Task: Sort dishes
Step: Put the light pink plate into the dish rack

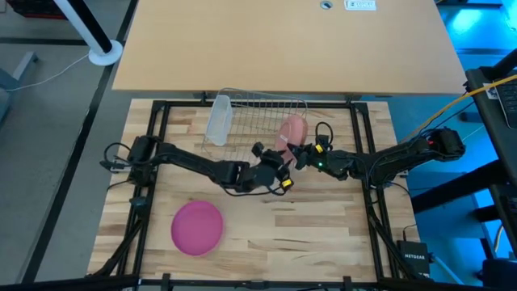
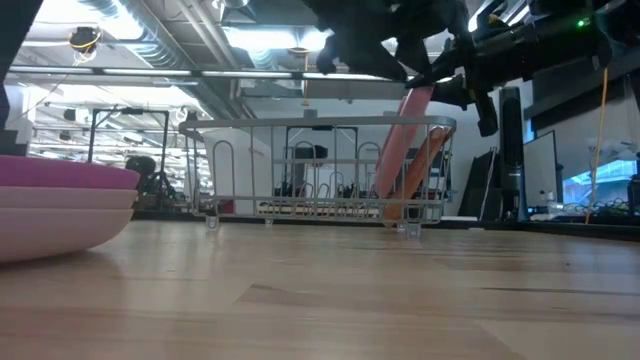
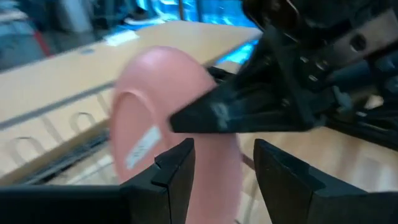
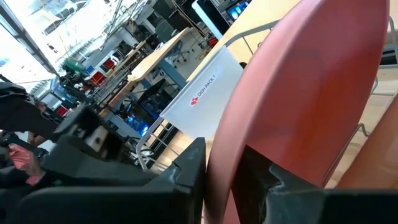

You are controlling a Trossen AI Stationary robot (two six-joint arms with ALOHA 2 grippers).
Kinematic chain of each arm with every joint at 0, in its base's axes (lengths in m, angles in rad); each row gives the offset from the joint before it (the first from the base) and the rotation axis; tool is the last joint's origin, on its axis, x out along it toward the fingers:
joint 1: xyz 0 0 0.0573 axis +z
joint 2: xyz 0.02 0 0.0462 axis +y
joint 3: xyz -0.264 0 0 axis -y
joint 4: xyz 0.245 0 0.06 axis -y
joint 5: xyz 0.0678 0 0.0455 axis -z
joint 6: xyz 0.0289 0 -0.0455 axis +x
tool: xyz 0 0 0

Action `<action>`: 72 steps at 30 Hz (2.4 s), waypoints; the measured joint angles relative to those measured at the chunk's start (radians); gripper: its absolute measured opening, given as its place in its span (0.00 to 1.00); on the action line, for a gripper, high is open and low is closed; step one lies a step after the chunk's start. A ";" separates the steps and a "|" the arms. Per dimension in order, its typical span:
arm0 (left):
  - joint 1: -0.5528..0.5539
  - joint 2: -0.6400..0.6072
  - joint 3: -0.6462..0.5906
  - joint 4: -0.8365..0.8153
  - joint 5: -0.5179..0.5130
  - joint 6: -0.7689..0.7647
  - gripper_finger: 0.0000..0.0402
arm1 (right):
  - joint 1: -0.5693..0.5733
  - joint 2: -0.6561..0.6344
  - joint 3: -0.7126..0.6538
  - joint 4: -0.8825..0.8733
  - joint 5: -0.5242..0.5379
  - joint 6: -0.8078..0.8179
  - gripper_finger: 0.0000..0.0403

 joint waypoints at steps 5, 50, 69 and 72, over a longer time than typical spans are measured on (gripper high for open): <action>0.014 0.001 0.000 -0.007 0.127 0.008 0.39 | 0.000 0.000 0.000 -0.001 -0.013 -0.001 0.18; 0.068 0.051 0.000 -0.085 0.147 0.027 0.39 | 0.000 0.000 0.000 -0.092 -0.121 -0.053 0.43; 0.072 0.049 0.000 -0.143 0.147 0.018 0.39 | 0.001 0.000 0.000 -0.159 -0.227 -0.168 0.43; 0.072 0.049 0.000 -0.144 0.144 0.019 0.39 | 0.000 0.000 0.000 -0.159 -0.229 -0.197 0.43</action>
